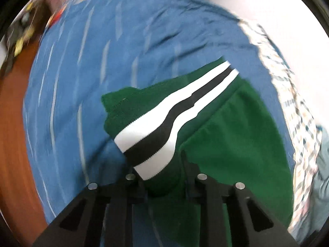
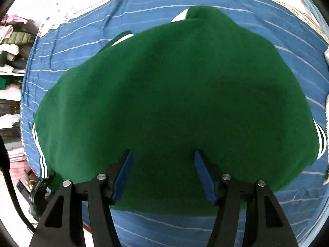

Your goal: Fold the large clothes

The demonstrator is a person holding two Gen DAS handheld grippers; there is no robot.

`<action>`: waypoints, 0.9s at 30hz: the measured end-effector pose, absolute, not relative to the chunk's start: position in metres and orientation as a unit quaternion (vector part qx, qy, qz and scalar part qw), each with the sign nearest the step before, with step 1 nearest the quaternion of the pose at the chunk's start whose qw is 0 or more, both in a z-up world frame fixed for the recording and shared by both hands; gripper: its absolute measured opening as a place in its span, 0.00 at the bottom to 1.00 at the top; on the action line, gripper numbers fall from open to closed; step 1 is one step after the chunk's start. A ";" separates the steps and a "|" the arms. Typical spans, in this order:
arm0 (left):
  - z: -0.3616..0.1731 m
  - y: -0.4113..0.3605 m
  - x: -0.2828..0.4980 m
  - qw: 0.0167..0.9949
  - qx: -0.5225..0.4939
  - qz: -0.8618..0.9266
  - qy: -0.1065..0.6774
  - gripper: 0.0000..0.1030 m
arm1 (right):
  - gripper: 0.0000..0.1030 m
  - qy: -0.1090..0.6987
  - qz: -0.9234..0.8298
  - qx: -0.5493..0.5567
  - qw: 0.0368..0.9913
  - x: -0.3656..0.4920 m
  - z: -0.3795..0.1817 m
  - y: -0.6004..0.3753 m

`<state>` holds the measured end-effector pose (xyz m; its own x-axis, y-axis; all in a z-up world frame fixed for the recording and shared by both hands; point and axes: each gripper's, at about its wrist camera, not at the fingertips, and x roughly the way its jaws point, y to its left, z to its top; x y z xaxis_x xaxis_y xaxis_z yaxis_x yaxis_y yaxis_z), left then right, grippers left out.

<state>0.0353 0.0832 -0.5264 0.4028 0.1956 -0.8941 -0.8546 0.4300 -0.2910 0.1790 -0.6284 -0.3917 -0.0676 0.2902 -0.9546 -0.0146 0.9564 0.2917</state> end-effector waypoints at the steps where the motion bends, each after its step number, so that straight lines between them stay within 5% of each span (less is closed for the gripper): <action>1: -0.520 0.089 0.039 0.745 -0.396 0.348 0.409 0.18 | 0.62 0.721 0.117 0.094 0.677 0.180 -0.389 -0.625; 9: -0.505 0.159 0.037 0.768 -0.389 0.330 0.386 0.17 | 0.61 0.726 0.193 0.077 0.656 0.199 -0.391 -0.542; 11: -0.522 0.165 0.036 0.760 -0.400 0.320 0.399 0.19 | 0.48 0.736 0.219 0.062 0.637 0.200 -0.409 -0.514; 14: -0.547 0.164 0.028 0.741 -0.426 0.310 0.416 0.30 | 0.46 0.739 0.197 0.008 0.645 0.203 -0.438 -0.486; 18: -0.579 0.171 0.031 0.725 -0.502 0.271 0.386 0.61 | 0.46 0.752 0.174 0.029 0.635 0.222 -0.448 -0.482; 21: -0.578 0.167 0.042 0.733 -0.487 0.286 0.380 0.63 | 0.46 0.760 0.191 0.020 0.621 0.225 -0.445 -0.483; 23: -0.566 0.162 0.052 0.748 -0.454 0.304 0.377 0.44 | 0.46 0.760 0.206 0.024 0.616 0.224 -0.437 -0.489; 24: -0.556 0.160 0.058 0.756 -0.424 0.316 0.385 0.27 | 0.46 0.762 0.207 0.031 0.613 0.224 -0.431 -0.494; 27: -0.531 0.156 0.065 0.776 -0.392 0.317 0.378 0.16 | 0.46 0.763 0.207 0.050 0.610 0.217 -0.410 -0.513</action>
<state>0.0645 0.1560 -0.5310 0.5124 0.1966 -0.8359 -0.7890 0.4920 -0.3679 0.2169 -0.5129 -0.4104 -0.2509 0.3283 -0.9106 -0.1765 0.9094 0.3765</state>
